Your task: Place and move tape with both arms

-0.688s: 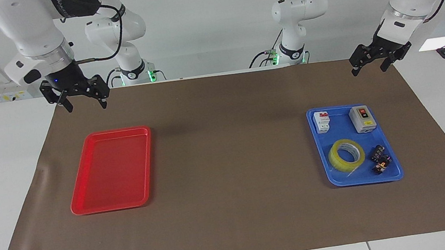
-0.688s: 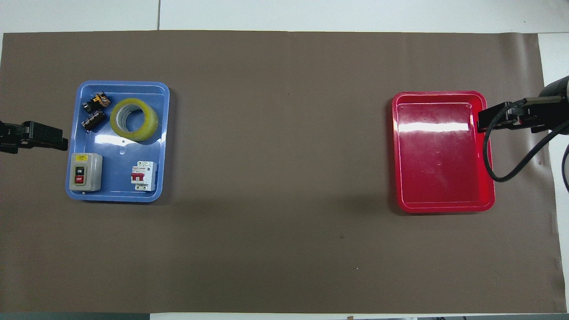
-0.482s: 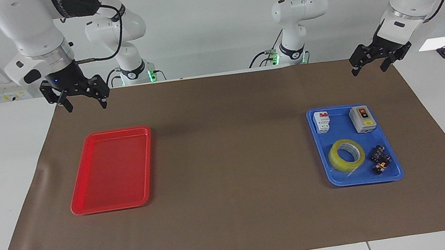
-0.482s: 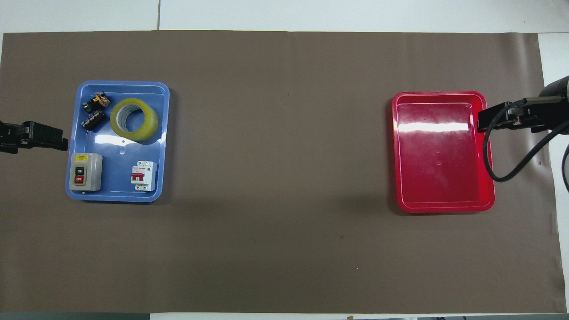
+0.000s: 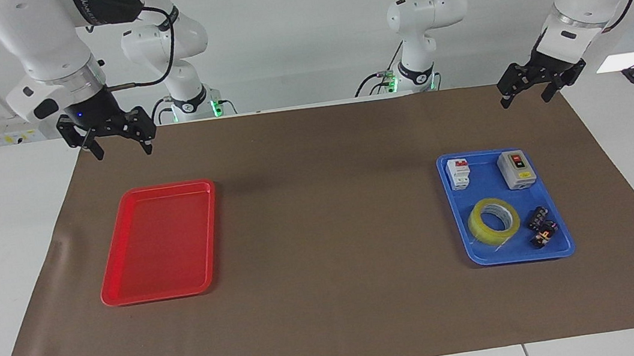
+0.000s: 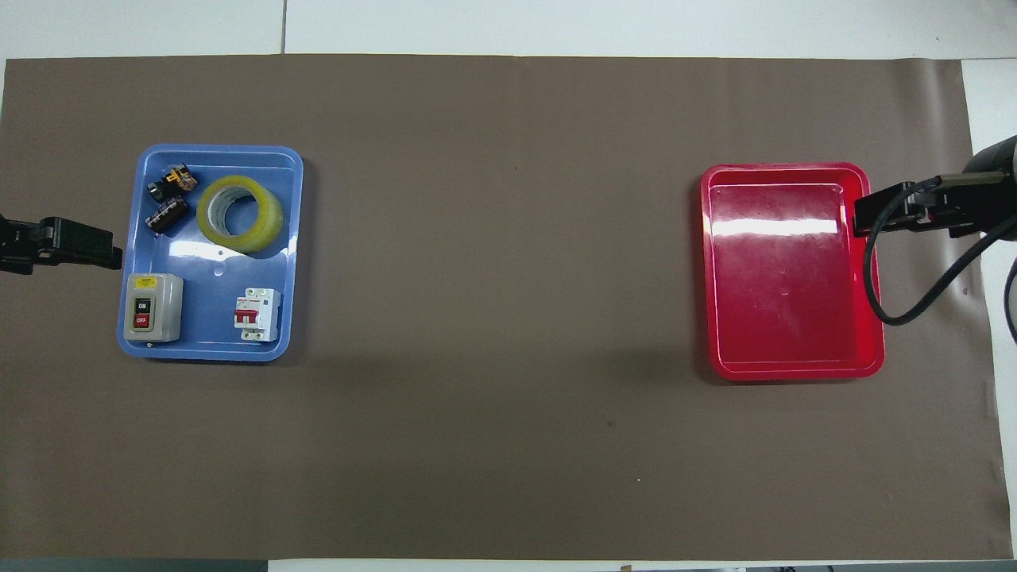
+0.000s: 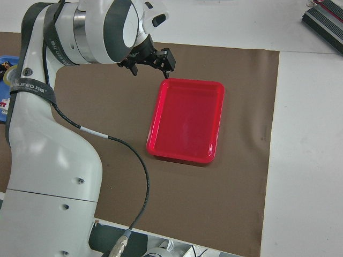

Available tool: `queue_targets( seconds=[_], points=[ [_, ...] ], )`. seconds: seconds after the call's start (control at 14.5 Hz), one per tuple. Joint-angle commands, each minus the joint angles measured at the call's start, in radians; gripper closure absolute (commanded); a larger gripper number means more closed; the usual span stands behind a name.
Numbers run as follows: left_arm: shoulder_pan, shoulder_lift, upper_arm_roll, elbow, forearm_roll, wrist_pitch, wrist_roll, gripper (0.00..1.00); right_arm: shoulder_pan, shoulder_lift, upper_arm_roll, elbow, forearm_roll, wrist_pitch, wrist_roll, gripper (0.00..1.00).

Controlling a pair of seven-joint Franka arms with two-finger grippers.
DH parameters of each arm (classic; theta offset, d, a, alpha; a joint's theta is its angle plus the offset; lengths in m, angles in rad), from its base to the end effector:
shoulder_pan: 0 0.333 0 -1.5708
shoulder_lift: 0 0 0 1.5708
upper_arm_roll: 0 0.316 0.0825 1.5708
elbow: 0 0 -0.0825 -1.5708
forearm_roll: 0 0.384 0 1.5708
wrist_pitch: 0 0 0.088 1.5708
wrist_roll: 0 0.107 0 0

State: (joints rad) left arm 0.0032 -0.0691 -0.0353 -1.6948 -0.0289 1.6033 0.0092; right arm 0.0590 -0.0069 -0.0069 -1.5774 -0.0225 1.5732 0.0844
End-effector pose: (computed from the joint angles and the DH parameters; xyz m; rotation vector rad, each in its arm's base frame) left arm 0.5336 -0.0208 0.6063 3.1146 -0.0622 -0.0354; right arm 0.5520 0.0264 0.6254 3.1190 -0.0503 0.0066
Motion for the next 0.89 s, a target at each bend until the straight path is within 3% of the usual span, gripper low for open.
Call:
queue_targets(
  seconds=[0.0,0.83],
  points=[
    [-0.009,-0.018,0.003,-0.019,0.006,0.009,0.011,0.0,-0.008,-0.016,0.004,-0.018,0.013,0.007,0.012,0.0],
    [-0.008,-0.02,0.002,-0.016,0.004,0.009,-0.002,0.0,-0.008,-0.019,0.004,-0.021,0.013,0.007,0.003,0.0]
  ],
)
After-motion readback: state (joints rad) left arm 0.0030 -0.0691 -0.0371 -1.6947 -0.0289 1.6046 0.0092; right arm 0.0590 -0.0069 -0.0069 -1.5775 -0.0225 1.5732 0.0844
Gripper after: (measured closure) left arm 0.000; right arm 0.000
